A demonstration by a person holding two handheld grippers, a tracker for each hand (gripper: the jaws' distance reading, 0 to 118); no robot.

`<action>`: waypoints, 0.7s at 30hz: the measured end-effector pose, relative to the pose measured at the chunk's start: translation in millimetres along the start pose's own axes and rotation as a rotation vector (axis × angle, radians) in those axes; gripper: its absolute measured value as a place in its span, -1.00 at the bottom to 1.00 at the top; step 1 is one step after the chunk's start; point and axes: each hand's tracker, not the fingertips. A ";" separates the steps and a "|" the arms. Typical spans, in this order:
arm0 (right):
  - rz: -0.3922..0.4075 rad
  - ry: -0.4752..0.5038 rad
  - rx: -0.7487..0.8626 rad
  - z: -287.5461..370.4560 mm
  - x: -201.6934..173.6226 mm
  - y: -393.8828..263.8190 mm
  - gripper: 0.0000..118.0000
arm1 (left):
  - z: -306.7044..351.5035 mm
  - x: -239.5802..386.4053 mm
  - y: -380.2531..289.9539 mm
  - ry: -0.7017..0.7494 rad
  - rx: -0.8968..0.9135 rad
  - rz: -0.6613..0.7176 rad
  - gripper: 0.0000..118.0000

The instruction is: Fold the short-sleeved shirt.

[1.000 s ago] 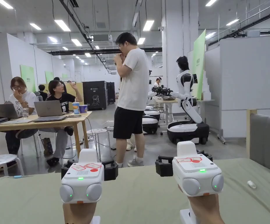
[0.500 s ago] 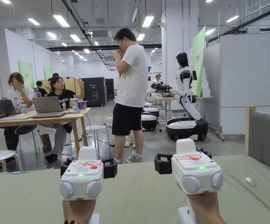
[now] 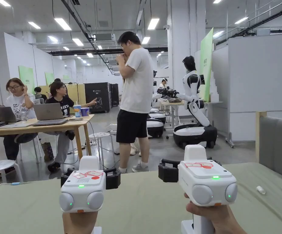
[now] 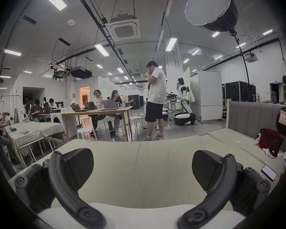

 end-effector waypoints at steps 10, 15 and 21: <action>0.056 -0.164 0.008 -0.7 0.8 0.5 1.00 | 1.6 0.1 -0.9 0.007 -0.001 -0.019 1.00; 0.069 -0.156 -0.001 -3.1 2.7 -7.9 1.00 | 2.2 1.1 -0.7 0.007 -0.005 -0.012 1.00; 0.102 -0.150 0.004 -4.9 2.2 -7.4 1.00 | 3.4 1.0 -2.3 0.004 -0.009 -0.019 1.00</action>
